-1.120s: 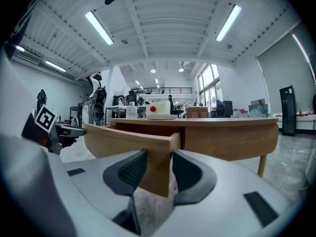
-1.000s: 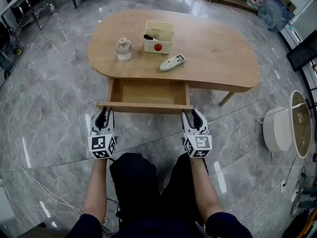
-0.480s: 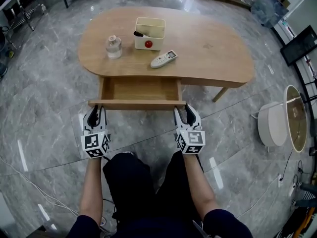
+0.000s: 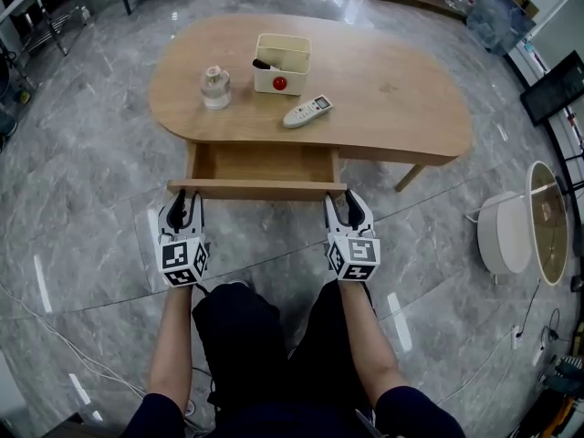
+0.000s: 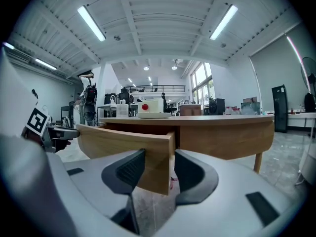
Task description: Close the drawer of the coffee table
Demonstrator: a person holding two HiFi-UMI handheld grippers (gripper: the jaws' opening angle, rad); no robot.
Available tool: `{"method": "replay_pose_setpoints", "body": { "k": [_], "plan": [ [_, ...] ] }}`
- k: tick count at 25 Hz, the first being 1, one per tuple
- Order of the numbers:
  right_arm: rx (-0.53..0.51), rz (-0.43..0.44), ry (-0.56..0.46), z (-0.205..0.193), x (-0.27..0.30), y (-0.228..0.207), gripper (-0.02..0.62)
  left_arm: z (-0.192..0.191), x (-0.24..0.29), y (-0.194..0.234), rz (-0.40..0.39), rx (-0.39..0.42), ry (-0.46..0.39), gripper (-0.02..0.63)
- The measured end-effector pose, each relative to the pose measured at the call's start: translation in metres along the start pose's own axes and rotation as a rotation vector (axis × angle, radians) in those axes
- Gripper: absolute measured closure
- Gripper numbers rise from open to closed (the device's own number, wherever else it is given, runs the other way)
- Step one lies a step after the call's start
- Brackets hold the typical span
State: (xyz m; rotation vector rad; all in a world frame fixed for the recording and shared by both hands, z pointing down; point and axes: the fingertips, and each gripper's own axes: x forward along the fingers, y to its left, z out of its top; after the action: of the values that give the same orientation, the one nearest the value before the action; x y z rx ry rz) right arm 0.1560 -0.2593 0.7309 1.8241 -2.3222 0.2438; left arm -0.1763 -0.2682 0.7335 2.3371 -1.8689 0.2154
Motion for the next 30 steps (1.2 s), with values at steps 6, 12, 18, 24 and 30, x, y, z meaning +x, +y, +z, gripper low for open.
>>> {"method": "replay_pose_setpoints", "body": {
  "k": [6, 12, 18, 24, 30],
  "plan": [
    [0.007, 0.001, 0.000, 0.001, 0.004, -0.003, 0.380, 0.001, 0.004, -0.002, -0.009, 0.001, -0.009, 0.454],
    [0.000, -0.010, 0.005, 0.002, 0.011, -0.006, 0.376, 0.001, 0.011, -0.001, 0.005, 0.016, 0.001, 0.453],
    [-0.004, -0.024, 0.002, 0.004, 0.018, -0.008, 0.377, 0.003, 0.019, -0.001, 0.010, 0.015, -0.005, 0.454],
    [0.002, -0.016, 0.001, 0.006, 0.029, -0.011, 0.380, 0.004, 0.029, 0.003, 0.035, 0.017, -0.005, 0.453],
    [0.016, -0.016, 0.000, 0.009, 0.039, -0.014, 0.380, 0.007, 0.040, 0.004, 0.047, 0.024, 0.008, 0.454]
  ]
}}
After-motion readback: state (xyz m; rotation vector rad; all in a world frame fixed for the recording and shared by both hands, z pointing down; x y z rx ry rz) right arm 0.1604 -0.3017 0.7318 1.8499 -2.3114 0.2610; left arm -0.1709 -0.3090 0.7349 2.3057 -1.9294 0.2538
